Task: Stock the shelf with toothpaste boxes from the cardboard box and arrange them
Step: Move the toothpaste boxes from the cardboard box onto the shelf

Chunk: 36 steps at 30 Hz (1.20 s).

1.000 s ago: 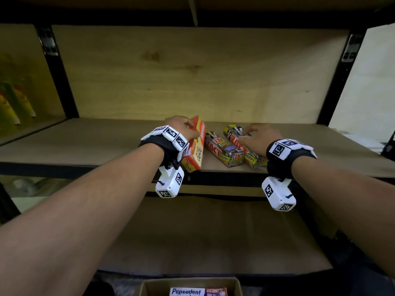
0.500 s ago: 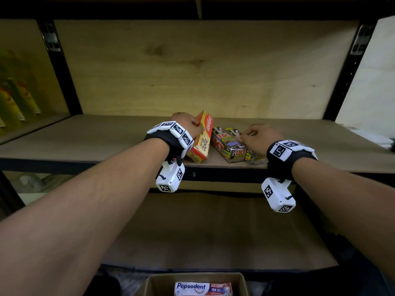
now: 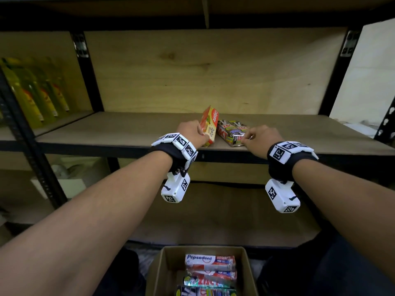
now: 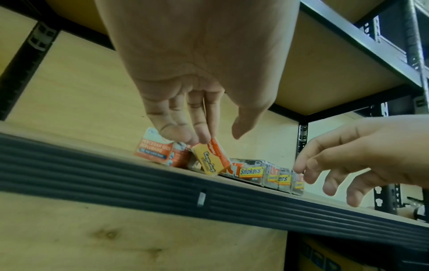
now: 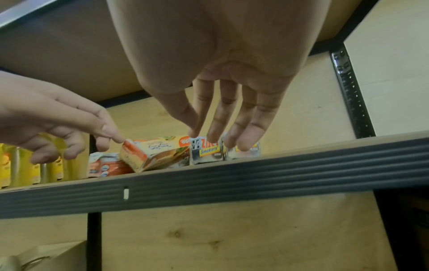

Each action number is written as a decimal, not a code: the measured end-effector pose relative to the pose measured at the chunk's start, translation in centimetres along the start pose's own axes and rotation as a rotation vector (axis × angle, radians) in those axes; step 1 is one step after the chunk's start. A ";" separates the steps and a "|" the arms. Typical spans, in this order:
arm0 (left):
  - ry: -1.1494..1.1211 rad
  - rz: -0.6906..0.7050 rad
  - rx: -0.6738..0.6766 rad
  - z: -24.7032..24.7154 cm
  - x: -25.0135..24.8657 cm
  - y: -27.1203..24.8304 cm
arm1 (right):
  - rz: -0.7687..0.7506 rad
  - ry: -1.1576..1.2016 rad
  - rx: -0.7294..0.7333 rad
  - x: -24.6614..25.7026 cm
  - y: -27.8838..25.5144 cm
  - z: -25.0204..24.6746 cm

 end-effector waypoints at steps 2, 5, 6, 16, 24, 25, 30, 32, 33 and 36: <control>-0.056 -0.012 -0.001 0.3 0.1 -1.2 | -0.030 -0.012 0.014 0.0 -1.4 0.5; -0.022 -0.012 0.170 1.4 0.6 -3.3 | -0.075 0.024 0.098 0.0 -3.5 1.9; -0.005 -0.018 0.256 2.0 0.9 -3.9 | -0.088 0.036 0.124 -0.1 -4.1 2.5; -0.001 -0.203 0.574 12.0 7.5 -9.4 | -0.189 -0.135 0.455 -2.1 -9.5 13.4; -0.006 -0.315 0.764 20.9 14.4 -13.6 | -0.136 -0.105 0.663 -5.2 -11.6 24.5; 0.004 -0.322 0.800 21.9 15.3 -14.2 | -0.130 -0.095 0.683 -5.7 -11.9 25.7; 0.047 -0.343 1.008 26.7 19.8 -17.9 | -0.077 -0.097 0.785 -7.7 -13.1 31.0; 0.049 -0.367 1.077 28.7 22.0 -19.4 | -0.029 -0.078 0.804 -8.3 -13.4 32.7; 0.046 -0.375 1.093 29.7 23.1 -20.1 | -0.010 -0.068 0.802 -8.7 -13.5 33.6; 0.073 -0.359 1.126 32.8 26.6 -22.1 | 0.004 -0.090 0.782 -9.4 -13.7 35.7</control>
Point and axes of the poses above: each hand's wrist, its own y-axis towards the middle knuckle, its own z-axis out of the palm, x = y × z, the point moved 2 cm from there along y, towards the middle knuckle, and after that the axes turned 2 degrees about -y, right-handed, at the moved point
